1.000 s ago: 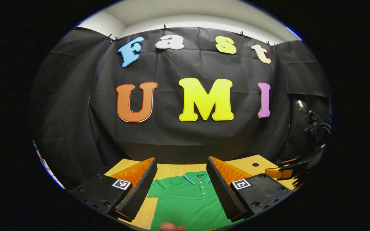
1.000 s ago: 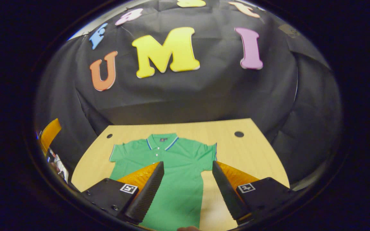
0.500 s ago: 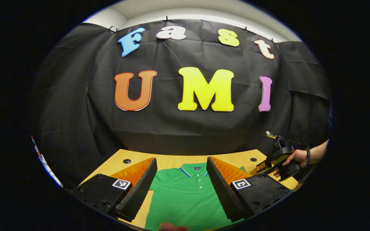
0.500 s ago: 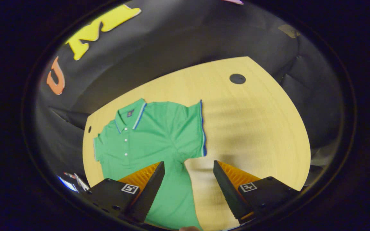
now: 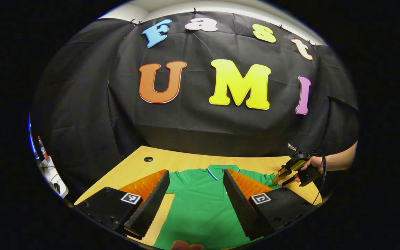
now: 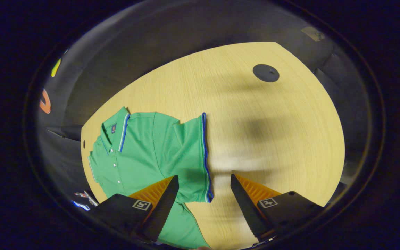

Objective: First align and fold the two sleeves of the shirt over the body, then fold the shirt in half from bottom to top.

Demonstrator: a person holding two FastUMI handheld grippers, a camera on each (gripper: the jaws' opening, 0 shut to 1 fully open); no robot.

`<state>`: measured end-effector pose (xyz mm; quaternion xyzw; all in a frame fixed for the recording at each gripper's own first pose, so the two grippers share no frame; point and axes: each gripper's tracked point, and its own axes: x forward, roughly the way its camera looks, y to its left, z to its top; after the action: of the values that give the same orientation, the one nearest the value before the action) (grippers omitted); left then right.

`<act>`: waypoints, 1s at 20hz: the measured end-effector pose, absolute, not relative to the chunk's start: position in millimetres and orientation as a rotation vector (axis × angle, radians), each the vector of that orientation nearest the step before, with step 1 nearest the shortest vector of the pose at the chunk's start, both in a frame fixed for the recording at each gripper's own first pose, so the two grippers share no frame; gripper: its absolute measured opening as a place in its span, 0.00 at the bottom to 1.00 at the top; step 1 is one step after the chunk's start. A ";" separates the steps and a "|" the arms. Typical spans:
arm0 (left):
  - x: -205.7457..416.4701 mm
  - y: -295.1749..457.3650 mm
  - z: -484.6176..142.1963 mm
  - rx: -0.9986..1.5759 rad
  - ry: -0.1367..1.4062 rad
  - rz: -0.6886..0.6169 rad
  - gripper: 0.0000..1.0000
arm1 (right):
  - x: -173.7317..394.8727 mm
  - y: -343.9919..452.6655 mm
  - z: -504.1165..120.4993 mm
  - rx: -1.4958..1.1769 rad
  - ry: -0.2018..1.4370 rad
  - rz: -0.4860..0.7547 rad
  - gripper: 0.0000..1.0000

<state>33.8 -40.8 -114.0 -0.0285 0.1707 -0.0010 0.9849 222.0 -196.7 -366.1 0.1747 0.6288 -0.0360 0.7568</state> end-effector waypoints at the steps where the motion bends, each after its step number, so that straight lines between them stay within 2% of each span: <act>1: 33.2 -39.2 -115.0 -0.056 0.346 0.004 0.99 | 222.5 -193.6 -369.7 0.368 1.383 -0.065 0.86; 2: 32.8 -37.3 -115.1 -0.055 0.348 0.009 0.99 | 221.8 -189.5 -374.5 0.360 1.401 -0.059 0.95; 3: 32.6 -36.5 -115.1 -0.051 0.350 0.012 0.99 | 219.5 -184.6 -378.3 0.363 1.421 -0.053 0.95; 4: 34.2 -36.1 -116.2 -0.046 0.350 0.014 0.99 | 219.9 -186.0 -380.4 0.348 1.427 -0.066 0.86; 7: 35.1 -36.1 -115.0 -0.035 0.349 0.013 0.99 | 218.6 -196.4 -385.7 0.279 1.447 -0.098 0.39; 9: 35.0 -35.7 -115.8 -0.032 0.353 0.011 0.99 | 217.1 -192.4 -384.5 0.322 1.457 -0.088 0.08; 10: 34.9 -34.9 -116.9 -0.031 0.354 0.010 0.99 | 215.3 -190.4 -381.8 0.356 1.461 -0.096 0.09; 11: 35.4 -34.4 -117.0 -0.029 0.356 0.010 0.99 | 216.7 -190.2 -385.8 0.379 1.456 -0.106 0.02; 20: 29.0 -9.1 -123.1 -0.048 0.373 0.020 0.99 | 222.7 -169.5 -334.6 0.411 1.352 -0.095 0.02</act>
<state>29.0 -9.1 -123.1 -0.0238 0.1853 0.0101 0.9823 222.7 -169.5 -334.6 0.1890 0.6210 -0.0436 0.7594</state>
